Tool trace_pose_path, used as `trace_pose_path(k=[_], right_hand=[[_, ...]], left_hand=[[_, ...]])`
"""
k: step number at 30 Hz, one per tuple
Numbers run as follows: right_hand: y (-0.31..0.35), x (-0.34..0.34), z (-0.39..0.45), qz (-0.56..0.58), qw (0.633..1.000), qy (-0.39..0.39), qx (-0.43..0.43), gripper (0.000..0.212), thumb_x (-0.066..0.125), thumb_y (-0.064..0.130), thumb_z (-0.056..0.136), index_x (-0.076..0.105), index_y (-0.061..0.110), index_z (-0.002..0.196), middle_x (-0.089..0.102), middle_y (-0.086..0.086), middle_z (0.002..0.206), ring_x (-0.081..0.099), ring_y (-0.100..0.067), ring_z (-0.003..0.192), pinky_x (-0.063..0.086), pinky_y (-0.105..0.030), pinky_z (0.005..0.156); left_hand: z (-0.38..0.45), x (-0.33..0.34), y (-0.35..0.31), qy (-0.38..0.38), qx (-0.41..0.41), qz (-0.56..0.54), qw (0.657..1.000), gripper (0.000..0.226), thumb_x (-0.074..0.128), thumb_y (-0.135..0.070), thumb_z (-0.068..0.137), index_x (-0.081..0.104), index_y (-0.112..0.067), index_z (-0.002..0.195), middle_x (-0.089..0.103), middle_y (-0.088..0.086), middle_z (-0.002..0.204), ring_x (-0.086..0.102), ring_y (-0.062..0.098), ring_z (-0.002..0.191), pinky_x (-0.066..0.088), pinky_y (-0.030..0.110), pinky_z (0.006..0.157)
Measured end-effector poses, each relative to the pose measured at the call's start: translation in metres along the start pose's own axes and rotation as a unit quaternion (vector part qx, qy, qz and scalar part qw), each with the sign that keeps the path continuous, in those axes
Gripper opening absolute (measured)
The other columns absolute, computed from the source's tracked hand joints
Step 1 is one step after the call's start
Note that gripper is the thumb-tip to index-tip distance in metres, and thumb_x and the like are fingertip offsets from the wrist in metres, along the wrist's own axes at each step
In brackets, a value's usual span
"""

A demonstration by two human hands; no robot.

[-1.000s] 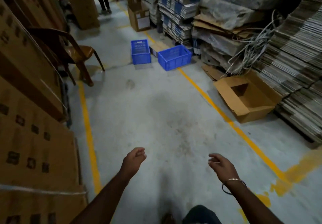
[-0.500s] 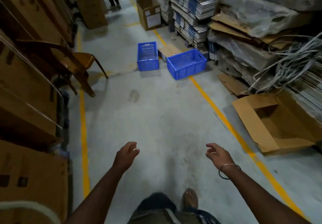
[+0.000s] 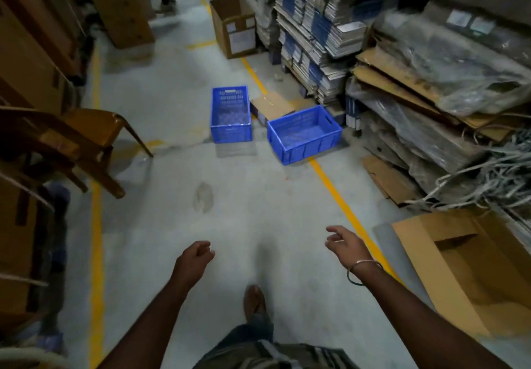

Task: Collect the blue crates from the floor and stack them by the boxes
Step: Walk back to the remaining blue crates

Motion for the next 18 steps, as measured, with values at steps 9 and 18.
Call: trace_pose_path(k=[9,18], right_hand=[[0.116,-0.002,0.175,0.046,0.999,-0.012,0.015,0.03,0.067,0.012,0.083,0.065,0.026,0.109,0.069,-0.002,0.093,0.066,-0.017,0.088,0.049,-0.027,0.075],[0.211,0.017,0.413,0.002,0.998,0.057,0.024,0.03,0.067,0.014,0.082,0.066,0.024,0.11,0.069,0.001,0.089,0.066,-0.024,0.091,0.051,-0.033,0.08]], left_hand=[[0.197,-0.04,-0.145,0.017,0.014,-0.005,1.0,0.03,0.073,-0.015,0.091,0.07,-0.013,0.12,0.072,0.009,0.115,0.067,0.023,0.11,0.049,0.03,0.095],[0.385,-0.057,-0.239,-0.008,-0.043,-0.04,0.998,0.028,0.071,-0.016,0.093,0.07,-0.012,0.12,0.071,0.008,0.115,0.066,0.023,0.109,0.046,0.023,0.08]])
Point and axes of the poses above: each hand's wrist, its own z-axis towards the middle knuckle, its own x-axis out of the palm, y = z × x, the point moved 5 cm from there along z, towards the middle knuckle
